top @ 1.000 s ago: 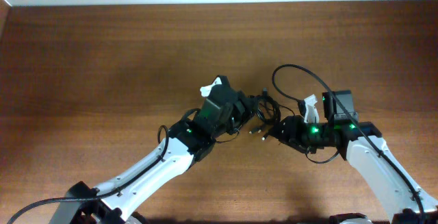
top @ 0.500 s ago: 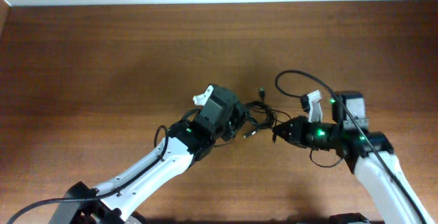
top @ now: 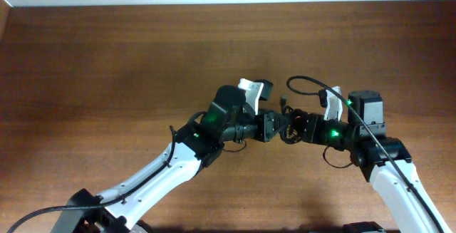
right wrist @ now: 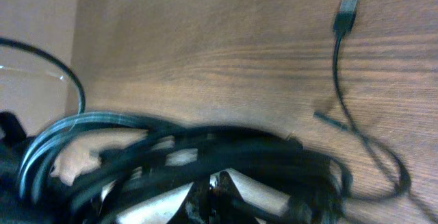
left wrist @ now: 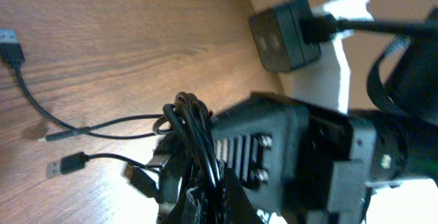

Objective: Untangle cables

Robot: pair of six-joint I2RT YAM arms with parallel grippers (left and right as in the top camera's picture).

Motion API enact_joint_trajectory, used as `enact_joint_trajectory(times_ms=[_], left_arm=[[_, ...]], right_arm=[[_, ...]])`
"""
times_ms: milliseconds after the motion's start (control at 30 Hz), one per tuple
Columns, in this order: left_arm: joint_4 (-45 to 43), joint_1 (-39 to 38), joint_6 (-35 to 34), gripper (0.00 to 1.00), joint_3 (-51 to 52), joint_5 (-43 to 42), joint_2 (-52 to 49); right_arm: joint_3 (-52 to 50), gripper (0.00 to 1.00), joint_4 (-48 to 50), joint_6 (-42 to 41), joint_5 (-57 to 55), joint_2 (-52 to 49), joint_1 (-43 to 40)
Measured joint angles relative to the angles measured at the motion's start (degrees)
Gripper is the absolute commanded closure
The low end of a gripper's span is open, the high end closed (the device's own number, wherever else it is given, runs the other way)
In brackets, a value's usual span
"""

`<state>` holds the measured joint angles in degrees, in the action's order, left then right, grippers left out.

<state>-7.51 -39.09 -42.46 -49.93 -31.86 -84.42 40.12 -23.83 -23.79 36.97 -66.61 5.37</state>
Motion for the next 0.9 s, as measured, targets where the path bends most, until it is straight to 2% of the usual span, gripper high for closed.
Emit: enact_joint_trajectory(times_ms=[167,233,300,367,433,467,500,567,633,700,767,800,900], left_arm=[[-2.1,0.2,2.9,1.0,0.0,-4.1,0.0],[-4.4,0.1,-2.1,1.0,0.0,-3.4,0.0],[-4.7,-0.3,-14.6,1.0,0.0,2.2,0.0],[-2.9,-0.4,-24.3,1.0,0.0,8.8,0.0],[1.6,-0.4,-31.5,0.95,-0.2,14.9,0.0],[4.6,-0.4,-36.7,0.94,-0.3,18.2,0.0],[6.4,-0.3,-40.5,0.98,-0.3,20.2,0.0],[13.3,-0.3,-51.4,1.0,-0.4,23.8,0.1],[20.3,-0.3,-58.2,1.0,-0.6,26.7,0.1],[30.5,-0.3,-65.2,1.0,-0.7,33.1,0.2],[36.9,-0.3,-66.6,1.0,-0.9,36.5,0.3],[37.3,-0.3,-66.9,1.0,-0.9,37.6,0.3],[37.0,-0.3,-68.4,1.0,-0.9,38.3,0.3]], right_arm=[[0.0,0.96,2.1,0.0,-1.0,0.0,0.0],[0.0,0.9,-0.1,0.1,-1.0,0.0,0.0],[0.0,0.78,-1.2,0.1,-1.0,0.0,0.0],[0.0,0.49,-1.3,0.4,-0.3,0.0,0.0],[0.0,0.36,-1.5,0.5,0.5,0.0,0.0],[0.0,0.3,-1.5,0.5,0.8,0.1,0.0],[0.0,0.25,-1.6,0.5,1.0,0.4,0.0],[0.0,0.22,-2.1,0.4,1.4,4.0,0.0],[0.1,0.22,-5.4,0.4,1.4,6.4,0.0],[0.0,0.21,-11.3,0.5,1.4,6.8,0.0],[0.2,0.23,-18.8,0.4,1.4,7.0,0.0],[0.2,0.34,-21.2,0.4,1.4,6.9,0.0],[0.0,0.34,-25.0,1.7,3.4,6.1,2.6]])
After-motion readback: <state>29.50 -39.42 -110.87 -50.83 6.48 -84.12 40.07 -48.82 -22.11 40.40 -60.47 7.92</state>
